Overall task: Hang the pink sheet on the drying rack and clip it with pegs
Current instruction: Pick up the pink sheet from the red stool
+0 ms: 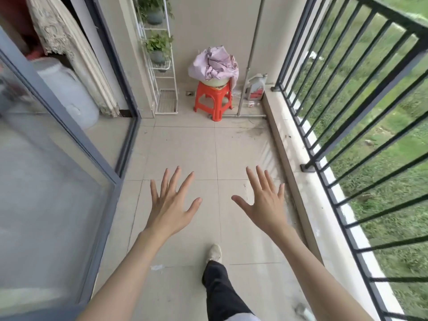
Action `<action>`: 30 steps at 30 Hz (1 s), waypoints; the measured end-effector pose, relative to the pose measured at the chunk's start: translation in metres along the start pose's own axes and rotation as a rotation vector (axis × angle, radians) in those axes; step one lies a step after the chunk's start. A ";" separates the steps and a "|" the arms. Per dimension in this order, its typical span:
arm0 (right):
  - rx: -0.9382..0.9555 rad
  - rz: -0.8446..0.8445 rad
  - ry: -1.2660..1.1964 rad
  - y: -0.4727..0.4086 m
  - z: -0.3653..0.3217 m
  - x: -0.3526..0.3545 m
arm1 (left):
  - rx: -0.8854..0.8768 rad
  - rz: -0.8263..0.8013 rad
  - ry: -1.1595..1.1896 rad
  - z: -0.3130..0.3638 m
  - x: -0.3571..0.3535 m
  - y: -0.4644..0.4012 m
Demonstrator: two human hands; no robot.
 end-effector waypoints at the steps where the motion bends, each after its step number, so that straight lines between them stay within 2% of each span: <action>1: 0.006 0.001 -0.005 -0.025 0.008 0.002 | 0.008 -0.004 -0.007 0.005 0.000 -0.025; 4: 0.017 0.007 -0.009 -0.104 0.030 0.014 | 0.016 -0.013 0.003 0.025 0.009 -0.101; 9: 0.047 0.025 -0.004 -0.224 0.049 0.031 | -0.015 0.063 0.018 0.046 0.037 -0.218; 19: 0.035 0.010 0.001 -0.436 0.084 0.013 | 0.025 -0.041 0.018 0.029 0.027 -0.427; 26: -0.008 0.052 -0.039 -0.609 0.081 0.017 | -0.025 -0.015 0.011 0.014 0.071 -0.617; 30: -0.040 0.082 -0.031 -0.677 0.089 0.021 | -0.078 -0.051 0.012 0.023 0.081 -0.693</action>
Point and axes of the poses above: each hand's wrist, its own y-axis away from the middle knuckle, its own x-axis out of the back of the hand, z = x × y, the point moved 5 cm from there along -y, towards the middle knuckle, and after that the axes turned 13 degrees about x, right-handed, at the moved point
